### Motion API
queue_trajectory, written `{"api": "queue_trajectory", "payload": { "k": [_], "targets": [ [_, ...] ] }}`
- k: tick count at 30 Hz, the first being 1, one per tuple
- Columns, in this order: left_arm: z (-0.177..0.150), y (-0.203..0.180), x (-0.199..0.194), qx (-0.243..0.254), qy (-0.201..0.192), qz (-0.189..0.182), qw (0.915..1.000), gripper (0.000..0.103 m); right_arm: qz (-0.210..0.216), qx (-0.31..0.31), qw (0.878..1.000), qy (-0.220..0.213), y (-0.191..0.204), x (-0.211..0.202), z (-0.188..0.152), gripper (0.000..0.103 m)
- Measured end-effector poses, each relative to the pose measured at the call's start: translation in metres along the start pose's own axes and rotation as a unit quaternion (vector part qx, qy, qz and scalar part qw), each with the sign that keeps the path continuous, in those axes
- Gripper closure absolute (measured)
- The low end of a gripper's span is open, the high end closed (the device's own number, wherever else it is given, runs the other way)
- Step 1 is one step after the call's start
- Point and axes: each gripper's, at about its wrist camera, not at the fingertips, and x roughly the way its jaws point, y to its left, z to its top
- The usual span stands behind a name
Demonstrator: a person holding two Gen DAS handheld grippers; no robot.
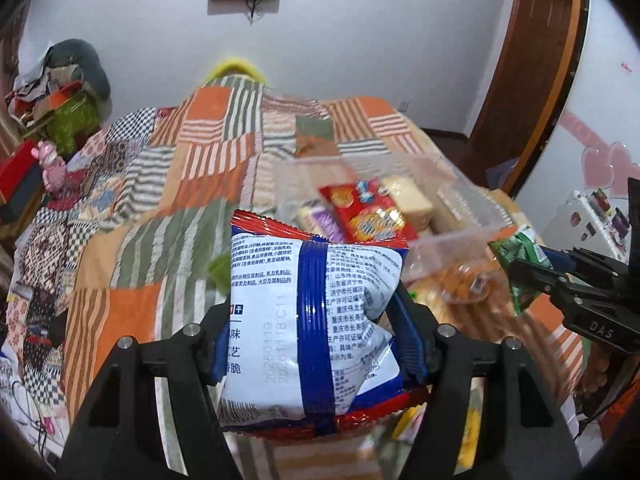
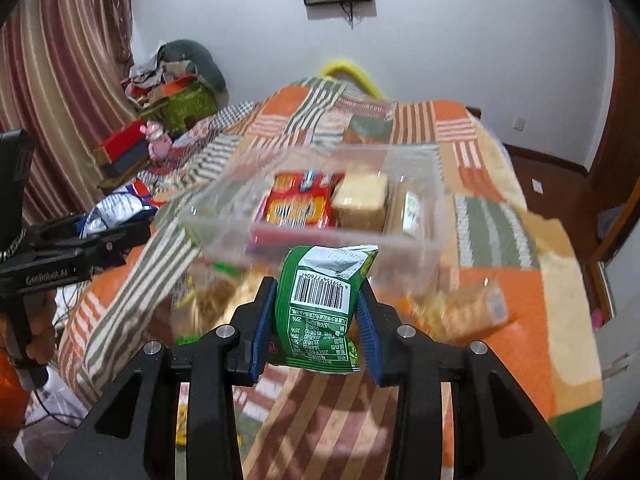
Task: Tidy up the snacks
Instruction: 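Carry the white-blue bag over the box while the right tool lowers the green packet into it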
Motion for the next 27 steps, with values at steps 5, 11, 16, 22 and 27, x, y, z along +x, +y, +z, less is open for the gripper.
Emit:
{"api": "queue_trajectory", "payload": {
  "k": [5, 11, 16, 22, 27],
  "targets": [
    [0.018, -0.013, 0.007, 0.009, -0.010, -0.008, 0.9999, 0.037, -0.004, 0.003, 1.000, -0.024, -0.003, -0.002, 0.018, 0.068],
    [0.037, -0.022, 0.018, 0.016, -0.021, -0.010, 0.9996, 0.037, -0.004, 0.010, 0.999, -0.044, -0.009, 0.002, 0.037, 0.068],
    [0.053, -0.026, 0.031, 0.014, -0.021, -0.015, 0.9996, 0.037, -0.006, 0.011, 0.999, -0.053, -0.011, 0.013, 0.047, 0.068],
    [0.067, -0.030, 0.050, 0.014, -0.016, -0.020, 0.9996, 0.037, -0.010, 0.012, 0.999, -0.044, -0.017, 0.031, 0.052, 0.068],
    [0.070, -0.029, 0.072, 0.012, 0.000, -0.023, 0.9997, 0.037, -0.017, 0.000, 0.999, -0.028, -0.015, 0.049, 0.057, 0.068]
  ]
}}
